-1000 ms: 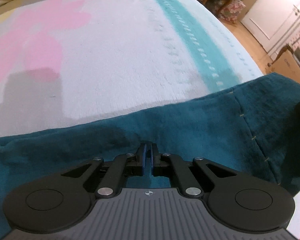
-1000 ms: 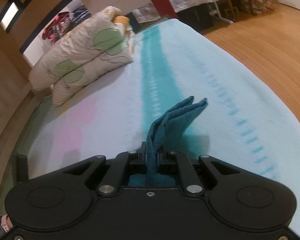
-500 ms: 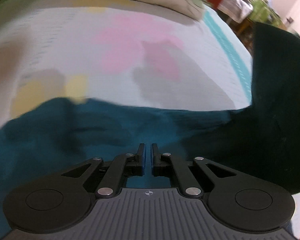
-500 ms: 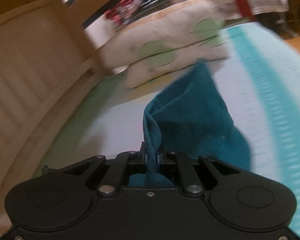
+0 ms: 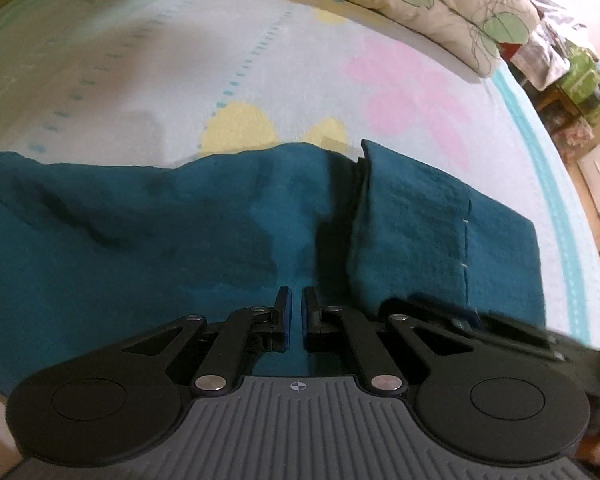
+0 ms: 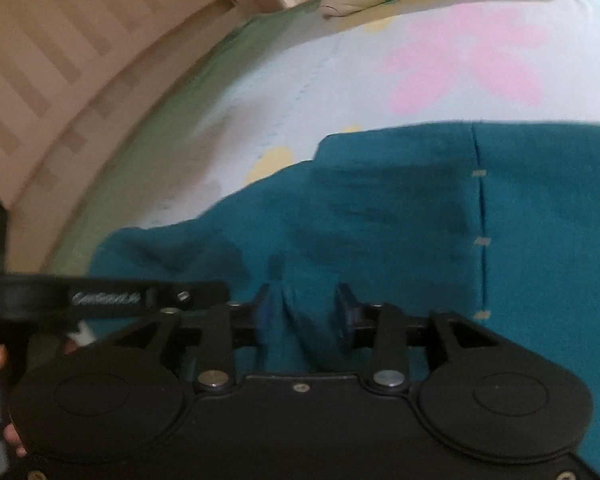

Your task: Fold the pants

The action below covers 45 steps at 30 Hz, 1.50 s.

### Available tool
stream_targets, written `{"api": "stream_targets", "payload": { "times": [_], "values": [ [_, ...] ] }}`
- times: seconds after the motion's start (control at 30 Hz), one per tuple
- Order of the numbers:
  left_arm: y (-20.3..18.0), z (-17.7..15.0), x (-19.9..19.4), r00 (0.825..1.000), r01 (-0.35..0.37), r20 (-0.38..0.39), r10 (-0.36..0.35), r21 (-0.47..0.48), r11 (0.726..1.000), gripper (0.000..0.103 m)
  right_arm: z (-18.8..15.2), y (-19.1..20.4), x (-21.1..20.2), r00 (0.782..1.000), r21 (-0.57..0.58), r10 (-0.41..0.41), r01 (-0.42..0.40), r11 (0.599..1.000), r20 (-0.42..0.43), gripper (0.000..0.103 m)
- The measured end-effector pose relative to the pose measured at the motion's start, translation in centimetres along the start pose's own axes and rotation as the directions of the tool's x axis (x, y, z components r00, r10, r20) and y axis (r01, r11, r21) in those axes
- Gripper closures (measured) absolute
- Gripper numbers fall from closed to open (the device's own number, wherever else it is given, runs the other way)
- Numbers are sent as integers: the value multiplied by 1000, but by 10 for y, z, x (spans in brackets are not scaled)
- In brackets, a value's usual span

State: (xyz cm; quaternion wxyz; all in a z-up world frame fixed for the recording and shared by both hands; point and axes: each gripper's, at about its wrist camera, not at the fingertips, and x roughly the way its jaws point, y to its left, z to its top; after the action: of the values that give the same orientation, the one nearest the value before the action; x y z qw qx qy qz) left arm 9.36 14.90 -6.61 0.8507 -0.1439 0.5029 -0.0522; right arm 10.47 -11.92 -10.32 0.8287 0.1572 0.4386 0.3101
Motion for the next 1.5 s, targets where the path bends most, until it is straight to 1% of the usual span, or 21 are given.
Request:
{"api": "stream_targets", "payload": {
  "times": [0.07,0.13,0.2,0.3,0.4,0.5,0.53,0.6,0.7,0.83,0.93,0.97,1.0,1.03,1.1,1.17,1.2,1.27,1.33,1.43,1.5],
  "values": [
    [-1,3,-1,1000,16,11,-16,-6,1000,98,1,-5,-16,999,0,23,-23,1000,26,51],
    [-7,7,-2,999,38,17,-39,4,999,98,-2,-7,-38,998,-11,4,-3,1000,66,51],
    [-17,7,3,998,59,10,-59,17,998,98,-3,-20,-61,993,13,-60,59,998,101,51],
    [-30,-2,15,996,93,-22,-92,33,995,98,3,-55,-87,979,109,-172,160,981,109,50],
    [-46,-16,33,988,135,-91,-129,66,989,98,1,-87,-106,954,193,-286,266,945,88,49],
    [-55,-35,51,980,120,-171,-101,109,987,98,-6,-106,-120,919,235,-393,373,898,44,49],
    [-56,-43,56,979,112,-184,-88,127,986,98,-7,-114,-124,909,244,-416,399,884,23,49],
    [-59,-51,53,986,108,-143,-85,165,980,98,-10,-127,-131,894,260,-448,438,861,-21,49],
    [-58,-51,53,986,109,-145,-85,165,980,98,-15,-142,-127,882,283,-463,467,838,-85,49],
    [-45,-44,57,979,140,-163,-126,79,987,98,-24,-157,-115,904,323,-399,427,845,-151,49],
    [-43,-42,57,976,151,-166,-142,43,988,98,-20,-156,-107,909,314,-387,416,853,-154,47],
    [-44,-42,57,977,147,-166,-138,44,988,98,-21,-154,-106,909,302,-388,416,858,-151,61],
    [-46,-42,57,978,141,-164,-131,50,989,98,-21,-141,-104,900,274,-405,436,857,-162,88],
    [-49,-42,57,979,133,-161,-122,60,989,98,-19,-132,-104,888,225,-430,457,860,-161,88],
    [-56,-43,54,983,120,-152,-105,93,988,98,-15,-102,-103,866,69,-489,497,865,-105,94],
    [-61,-47,53,982,131,-148,-114,117,984,98,-15,-93,-108,840,12,-538,540,842,-74,94],
    [-64,-49,55,980,140,-157,-121,119,983,97,-15,-99,-105,832,23,-545,550,835,-107,94],
    [-68,-52,58,981,133,-160,-112,129,983,97,-15,-119,-101,837,115,-516,539,834,-181,94],
    [-68,-51,58,983,129,-150,-107,144,981,97,-12,-123,-102,842,155,-502,532,832,-198,91],
    [-64,-51,58,982,136,-149,-115,137,981,97,-2,-119,-113,845,211,-510,534,818,-161,76],
    [-61,-51,60,982,141,-147,-122,126,982,97,4,-119,-128,849,258,-522,523,812,-80,75]
  ]
}}
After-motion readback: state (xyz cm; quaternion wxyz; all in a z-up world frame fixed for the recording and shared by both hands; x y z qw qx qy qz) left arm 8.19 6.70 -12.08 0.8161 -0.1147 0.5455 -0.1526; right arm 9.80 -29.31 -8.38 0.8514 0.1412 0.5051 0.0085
